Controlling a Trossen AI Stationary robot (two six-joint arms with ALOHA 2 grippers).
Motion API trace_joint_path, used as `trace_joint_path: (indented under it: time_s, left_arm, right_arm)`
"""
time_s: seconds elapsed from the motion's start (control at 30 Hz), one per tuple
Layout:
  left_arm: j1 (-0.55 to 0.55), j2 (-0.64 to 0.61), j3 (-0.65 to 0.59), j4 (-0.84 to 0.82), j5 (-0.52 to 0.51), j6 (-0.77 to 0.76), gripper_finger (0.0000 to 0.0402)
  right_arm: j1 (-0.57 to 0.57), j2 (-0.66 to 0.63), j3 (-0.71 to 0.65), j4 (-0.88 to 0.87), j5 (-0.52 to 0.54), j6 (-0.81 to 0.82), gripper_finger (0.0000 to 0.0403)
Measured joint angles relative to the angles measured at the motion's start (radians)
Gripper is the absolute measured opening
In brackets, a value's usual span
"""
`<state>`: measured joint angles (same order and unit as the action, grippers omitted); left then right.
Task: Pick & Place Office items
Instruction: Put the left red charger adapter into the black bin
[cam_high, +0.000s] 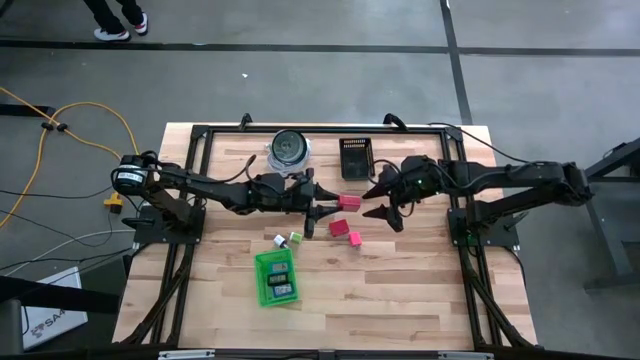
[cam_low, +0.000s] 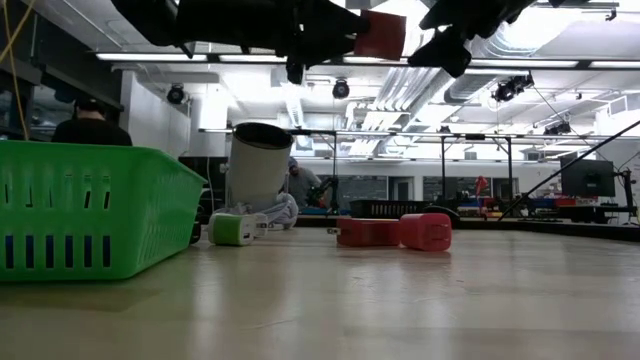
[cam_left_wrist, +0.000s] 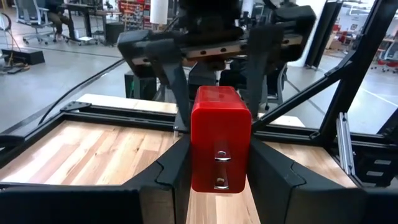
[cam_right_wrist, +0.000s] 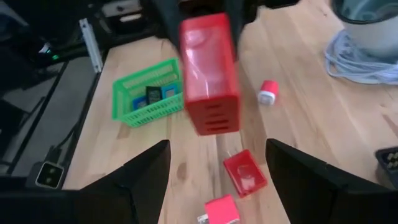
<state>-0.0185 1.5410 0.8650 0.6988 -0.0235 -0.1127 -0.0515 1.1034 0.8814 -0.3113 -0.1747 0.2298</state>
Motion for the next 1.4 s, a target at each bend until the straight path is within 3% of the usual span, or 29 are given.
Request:
trace_joint_path:
  time_s: [0.4,0.93,1.4]
  left_arm:
    - [0.0,0.0,0.0,0.04,-0.013,-0.019,0.012]
    - [0.0,0.0,0.0,0.068,0.019,-0.014,0.012]
    - [-0.006,0.0,0.0,0.1,0.027,0.016,0.012]
  right_arm:
    - [0.097,0.0,0.0,0.08,0.174,-0.106,0.025]
    - [0.102,0.0,0.0,0.164,0.2,-0.148,0.0249]
    - [0.102,0.0,0.0,0.212,0.197,-0.148,0.017]
